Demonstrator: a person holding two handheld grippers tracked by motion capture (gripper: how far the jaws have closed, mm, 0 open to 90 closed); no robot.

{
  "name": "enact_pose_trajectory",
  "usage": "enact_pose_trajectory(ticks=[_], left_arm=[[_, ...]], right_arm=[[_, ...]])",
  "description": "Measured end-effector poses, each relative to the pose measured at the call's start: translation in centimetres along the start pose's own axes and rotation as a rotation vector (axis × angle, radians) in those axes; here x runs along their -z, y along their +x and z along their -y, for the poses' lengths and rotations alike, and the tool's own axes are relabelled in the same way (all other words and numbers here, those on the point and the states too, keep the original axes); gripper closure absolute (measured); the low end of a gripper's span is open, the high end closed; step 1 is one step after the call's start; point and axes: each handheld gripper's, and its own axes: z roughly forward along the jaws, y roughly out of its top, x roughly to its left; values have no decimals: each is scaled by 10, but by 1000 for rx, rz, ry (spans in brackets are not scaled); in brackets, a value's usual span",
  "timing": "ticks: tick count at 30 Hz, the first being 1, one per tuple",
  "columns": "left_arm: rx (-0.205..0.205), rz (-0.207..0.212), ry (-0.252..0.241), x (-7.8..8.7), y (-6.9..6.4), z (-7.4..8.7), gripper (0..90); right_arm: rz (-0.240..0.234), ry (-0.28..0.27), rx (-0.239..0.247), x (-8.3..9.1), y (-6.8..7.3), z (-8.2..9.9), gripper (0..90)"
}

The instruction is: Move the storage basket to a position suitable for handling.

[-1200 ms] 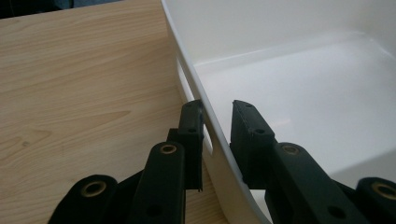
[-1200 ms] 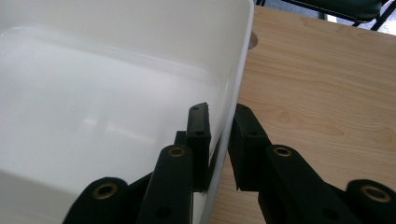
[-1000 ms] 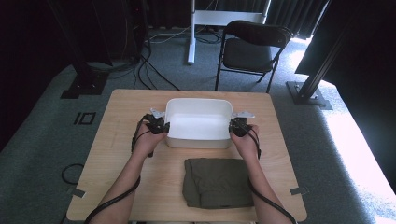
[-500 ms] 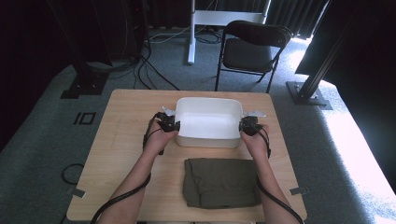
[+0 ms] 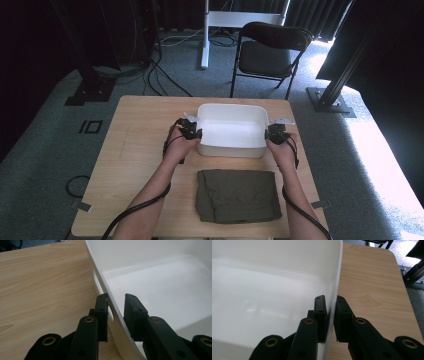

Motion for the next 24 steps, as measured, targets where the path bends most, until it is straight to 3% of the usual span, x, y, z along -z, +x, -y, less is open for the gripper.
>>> enact_pose_trajectory(ticks=[13, 16, 24], left_arm=[[-8, 30, 8, -11, -15, -10, 736], [-29, 23, 6, -11, -17, -10, 736], [-29, 36, 8, -11, -15, -11, 723]], right_arm=[[15, 7, -15, -1, -24, 1, 822], [13, 8, -14, -1, -25, 1, 822], [6, 2, -16, -1, -25, 2, 819]])
